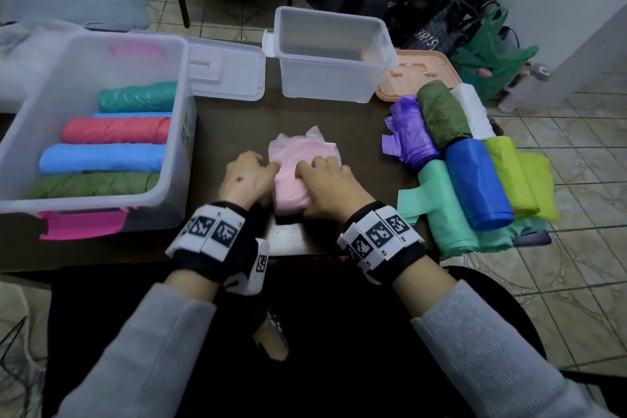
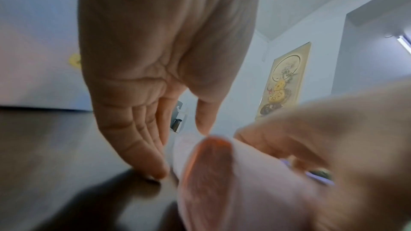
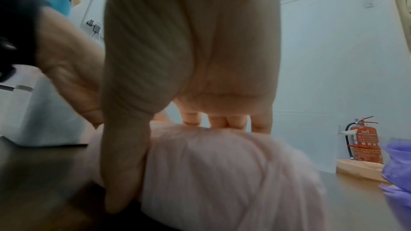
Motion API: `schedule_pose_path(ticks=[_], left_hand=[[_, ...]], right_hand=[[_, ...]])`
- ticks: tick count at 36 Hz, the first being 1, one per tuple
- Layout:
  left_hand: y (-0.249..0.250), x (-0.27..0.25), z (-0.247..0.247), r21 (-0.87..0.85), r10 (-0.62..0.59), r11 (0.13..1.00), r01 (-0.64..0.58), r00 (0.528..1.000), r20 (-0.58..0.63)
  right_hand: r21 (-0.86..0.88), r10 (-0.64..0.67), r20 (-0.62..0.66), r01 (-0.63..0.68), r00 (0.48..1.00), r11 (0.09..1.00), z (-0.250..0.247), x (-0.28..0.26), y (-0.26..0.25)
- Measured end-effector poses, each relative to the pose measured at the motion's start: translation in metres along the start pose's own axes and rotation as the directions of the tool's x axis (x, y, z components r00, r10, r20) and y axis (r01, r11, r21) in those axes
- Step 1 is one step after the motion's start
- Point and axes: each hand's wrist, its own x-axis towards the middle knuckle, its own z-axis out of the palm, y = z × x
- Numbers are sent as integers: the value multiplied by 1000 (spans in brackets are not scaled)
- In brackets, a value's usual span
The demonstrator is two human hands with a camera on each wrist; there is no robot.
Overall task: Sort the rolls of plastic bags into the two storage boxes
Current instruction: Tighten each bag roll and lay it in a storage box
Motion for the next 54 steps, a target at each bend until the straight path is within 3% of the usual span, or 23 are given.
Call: schedule_pose_path(ticks=[6,11,17,20,22,23,26,28,30,38,47,54], left_hand=[[9,21,2,29,3,1000,-7,987,158],[22,17,3,-167,153,980,-107,942,298],[42,17,-9,-496,155,867,-50,973,172],[61,18,-24,-592,187,788,-169,982,-32],[71,18,-32,-455,283,833,-315,949,-138],[74,17,-34,-319,361,866,-384,923,-132],[74,11,-29,133,488,855,-502,864,122],[64,14,-18,360,408,776,-518,848,340],[51,18,-7,469,287,719,-513,833,473],[13,27,5,485,233,624,-613,738,634],[9,31,1,470,270,600,-647,717,642],[10,33,0,489,284,571,-659,718,636]], right_hand=[[59,-43,99,37,994,998,2,-10,1],[98,-102,116,90,988,991,4,-19,2],[87,-146,121,136,982,987,3,-23,3],[99,-142,125,130,982,987,4,-24,2],[105,-138,134,124,981,987,3,-23,2],[108,-134,133,120,982,987,3,-23,2],[115,-126,119,112,985,987,4,-21,2],[114,-130,114,117,985,987,5,-20,2],[113,-135,106,123,985,986,5,-20,3],[157,-141,112,122,984,980,3,-20,2],[234,-146,102,119,984,965,-9,-19,-4],[219,-58,70,41,996,975,10,-25,-9]])
